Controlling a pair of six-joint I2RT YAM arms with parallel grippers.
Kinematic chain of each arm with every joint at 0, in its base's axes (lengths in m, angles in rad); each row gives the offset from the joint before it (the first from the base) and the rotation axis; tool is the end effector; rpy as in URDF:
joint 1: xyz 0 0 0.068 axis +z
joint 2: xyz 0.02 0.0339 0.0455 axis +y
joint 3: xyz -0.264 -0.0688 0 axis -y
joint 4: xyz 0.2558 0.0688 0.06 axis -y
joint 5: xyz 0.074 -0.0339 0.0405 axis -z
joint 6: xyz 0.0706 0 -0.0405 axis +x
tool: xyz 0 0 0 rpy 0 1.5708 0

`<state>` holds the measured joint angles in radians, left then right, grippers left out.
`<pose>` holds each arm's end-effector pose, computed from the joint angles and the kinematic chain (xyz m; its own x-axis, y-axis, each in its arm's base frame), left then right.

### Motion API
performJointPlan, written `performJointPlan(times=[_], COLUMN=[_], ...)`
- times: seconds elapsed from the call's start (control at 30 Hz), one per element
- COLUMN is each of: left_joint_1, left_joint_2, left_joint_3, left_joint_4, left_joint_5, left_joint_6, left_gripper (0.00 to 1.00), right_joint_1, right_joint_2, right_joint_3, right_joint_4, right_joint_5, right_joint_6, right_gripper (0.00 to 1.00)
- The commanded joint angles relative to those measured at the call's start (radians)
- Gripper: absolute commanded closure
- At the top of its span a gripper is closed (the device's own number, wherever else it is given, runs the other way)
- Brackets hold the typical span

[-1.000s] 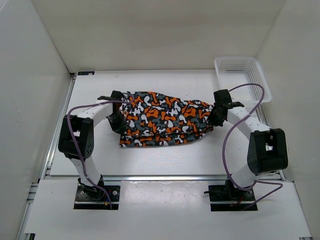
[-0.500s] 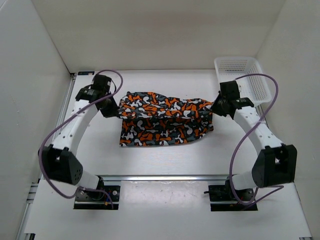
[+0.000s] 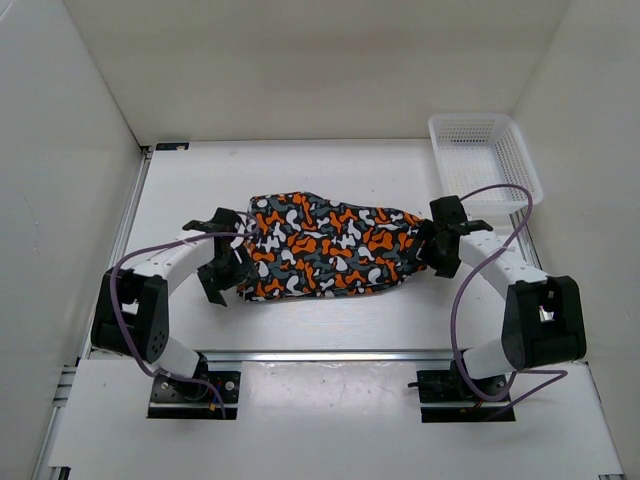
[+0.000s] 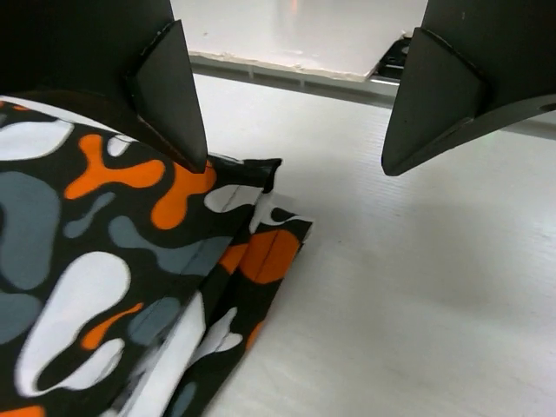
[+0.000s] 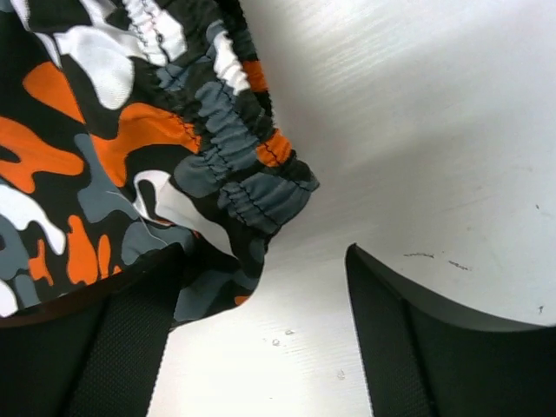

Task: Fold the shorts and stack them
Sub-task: Fold the shorts

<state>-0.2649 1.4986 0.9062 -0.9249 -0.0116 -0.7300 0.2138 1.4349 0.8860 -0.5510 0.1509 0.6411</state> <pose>0.2457 -0.0658 0.1394 -0.8923 -0.4489 -0.0476 -0.4481 0.8936 -0.0270 0.2944 0.0531 0.1646 -0.7835 0.4349 -0.4437 0.4062 0.8990 0.1640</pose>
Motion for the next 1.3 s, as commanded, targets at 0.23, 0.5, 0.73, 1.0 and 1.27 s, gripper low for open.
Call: performJointPlan(times=[0.23,0.5,0.73,1.0,1.27], left_joint_1=[0.010,0.038,0.056,0.036,0.001], left_joint_2=[0.078,0.343,0.495,0.506,0.364], left_joint_3=[0.294,0.523,0.562,0.528,0.335], left_joint_4=[0.037,0.037,0.047,0.081,0.101], left_joint_5=[-0.065,-0.077,-0.077,-0.016,-0.027], left_joint_6=[0.032,0.093,0.103,0.083,0.032], left_gripper=[0.13,0.20,0.42,0.90,0.90], right_joint_1=[-0.118,-0.128,-0.080,-0.048,0.033], right_joint_2=[-0.022,0.125,0.206,0.193,0.049], right_joint_3=[-0.061,-0.071,-0.004,0.056,0.189], right_joint_4=[0.121,0.272,0.272,0.162,0.052], right_joint_5=[-0.164,-0.278,-0.190,-0.070,0.114], right_joint_6=[0.034,0.075,0.074,0.034,-0.038], right_gripper=[0.20,0.30,0.71,1.00,1.00])
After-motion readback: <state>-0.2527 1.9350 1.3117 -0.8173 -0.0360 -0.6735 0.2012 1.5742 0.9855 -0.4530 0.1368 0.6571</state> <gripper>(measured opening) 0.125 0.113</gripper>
